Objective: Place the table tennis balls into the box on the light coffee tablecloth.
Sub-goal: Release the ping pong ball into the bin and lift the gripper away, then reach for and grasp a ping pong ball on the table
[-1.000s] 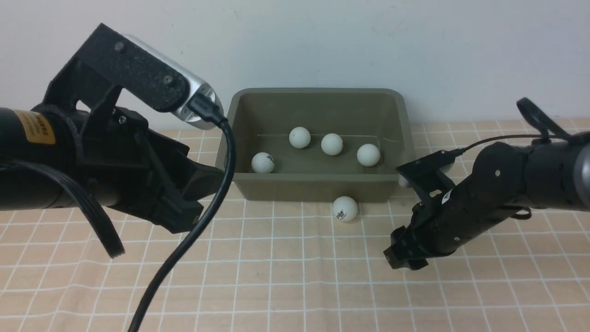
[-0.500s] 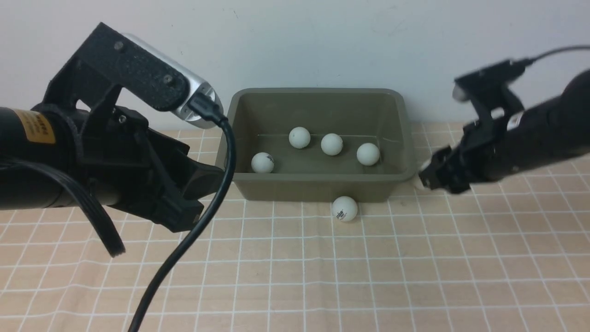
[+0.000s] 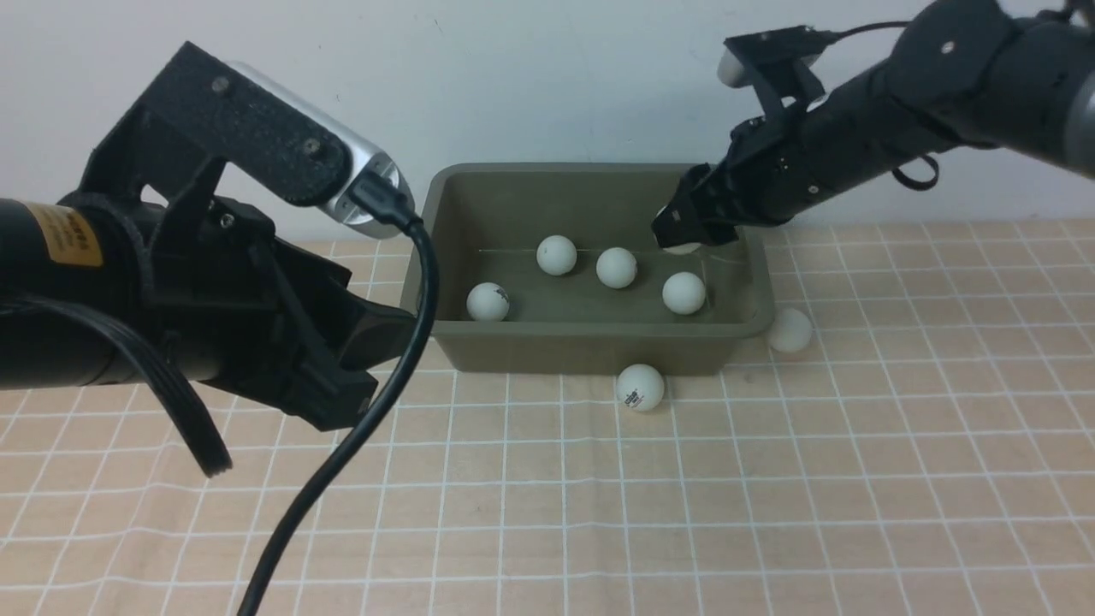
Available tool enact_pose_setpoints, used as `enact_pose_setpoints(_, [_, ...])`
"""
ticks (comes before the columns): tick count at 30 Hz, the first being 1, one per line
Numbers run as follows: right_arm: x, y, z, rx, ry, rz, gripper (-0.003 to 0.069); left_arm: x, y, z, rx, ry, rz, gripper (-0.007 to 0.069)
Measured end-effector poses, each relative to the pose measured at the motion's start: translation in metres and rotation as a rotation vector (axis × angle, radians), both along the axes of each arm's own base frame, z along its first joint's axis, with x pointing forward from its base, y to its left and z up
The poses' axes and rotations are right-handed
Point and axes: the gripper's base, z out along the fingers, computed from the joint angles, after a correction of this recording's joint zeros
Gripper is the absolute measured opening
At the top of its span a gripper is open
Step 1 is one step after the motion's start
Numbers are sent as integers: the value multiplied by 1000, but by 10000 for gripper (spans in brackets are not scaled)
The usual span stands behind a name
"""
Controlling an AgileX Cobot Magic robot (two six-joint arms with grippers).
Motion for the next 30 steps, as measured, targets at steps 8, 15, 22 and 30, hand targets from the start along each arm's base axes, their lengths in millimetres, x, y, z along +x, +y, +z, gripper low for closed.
enact_pose_setpoints(8, [5,0,-1,-1,-28,-10,480,0,0,0,1,0,0,340])
enact_pose_setpoints(15, [9,-8,9,-61,-108,-20,573,0,0,0,1,0,0,340])
enact_pose_setpoints(22, [-3,-71,54,-240,-185,-54,525,-2,0,-2,11,22,-7,340])
enact_pose_setpoints(30, [-23,-124,66,-272,-46,-57,483,-2,0,-2,17,18,-14,340])
